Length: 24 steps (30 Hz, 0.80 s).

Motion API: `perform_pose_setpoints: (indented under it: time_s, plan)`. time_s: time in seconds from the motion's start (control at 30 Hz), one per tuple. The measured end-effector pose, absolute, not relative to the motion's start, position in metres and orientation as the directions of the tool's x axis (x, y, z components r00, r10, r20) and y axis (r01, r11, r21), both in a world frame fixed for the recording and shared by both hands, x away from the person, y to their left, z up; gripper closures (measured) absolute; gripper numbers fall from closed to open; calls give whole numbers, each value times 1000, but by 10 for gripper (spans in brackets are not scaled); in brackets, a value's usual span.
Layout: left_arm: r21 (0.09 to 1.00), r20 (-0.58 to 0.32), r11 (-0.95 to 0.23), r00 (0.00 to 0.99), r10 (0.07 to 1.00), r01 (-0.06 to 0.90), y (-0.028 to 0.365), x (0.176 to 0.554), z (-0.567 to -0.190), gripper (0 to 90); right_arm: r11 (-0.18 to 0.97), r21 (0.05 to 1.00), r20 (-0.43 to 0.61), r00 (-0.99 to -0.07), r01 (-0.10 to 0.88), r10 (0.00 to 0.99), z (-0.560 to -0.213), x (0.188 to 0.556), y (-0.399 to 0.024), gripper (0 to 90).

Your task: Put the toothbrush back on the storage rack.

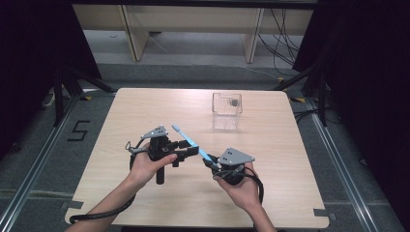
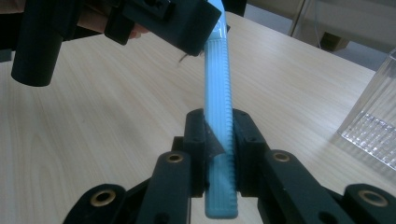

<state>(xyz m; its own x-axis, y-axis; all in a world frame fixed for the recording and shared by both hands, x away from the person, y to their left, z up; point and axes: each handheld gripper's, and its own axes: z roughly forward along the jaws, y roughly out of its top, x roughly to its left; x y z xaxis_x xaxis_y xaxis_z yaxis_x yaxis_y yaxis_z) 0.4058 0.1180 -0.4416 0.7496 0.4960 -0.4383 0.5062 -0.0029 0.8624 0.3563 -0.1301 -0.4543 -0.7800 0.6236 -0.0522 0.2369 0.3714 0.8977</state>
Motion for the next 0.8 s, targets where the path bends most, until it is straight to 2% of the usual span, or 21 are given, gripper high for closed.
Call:
perform_pose_setpoints:
  time_s: [0.03,0.23,0.43,0.47,0.63,0.73,0.8]
  plan:
    - [863,-440,0,750,494,506,118,406,-441,505,379,901,-76,-782,212,619,-454,357,-130,787]
    - [867,-445,26,749,491,498,119,406,-442,614,372,901,-62,-781,225,622,-456,357,-126,787]
    - [875,-447,43,770,456,482,117,404,-437,725,382,894,-64,-777,234,626,-461,357,-122,786]
    - [876,-445,43,773,452,480,116,403,-436,737,378,887,-40,-770,266,637,-461,355,-121,785]
    - [883,-441,42,797,413,467,112,400,-432,801,395,886,-63,-780,244,622,-465,359,-116,779]
    - [907,-385,4,822,419,422,108,396,-429,811,413,875,-59,-792,251,607,-467,360,-109,762]
    - [917,-354,-16,830,432,399,107,396,-428,816,407,875,-46,-791,263,610,-468,360,-107,713]
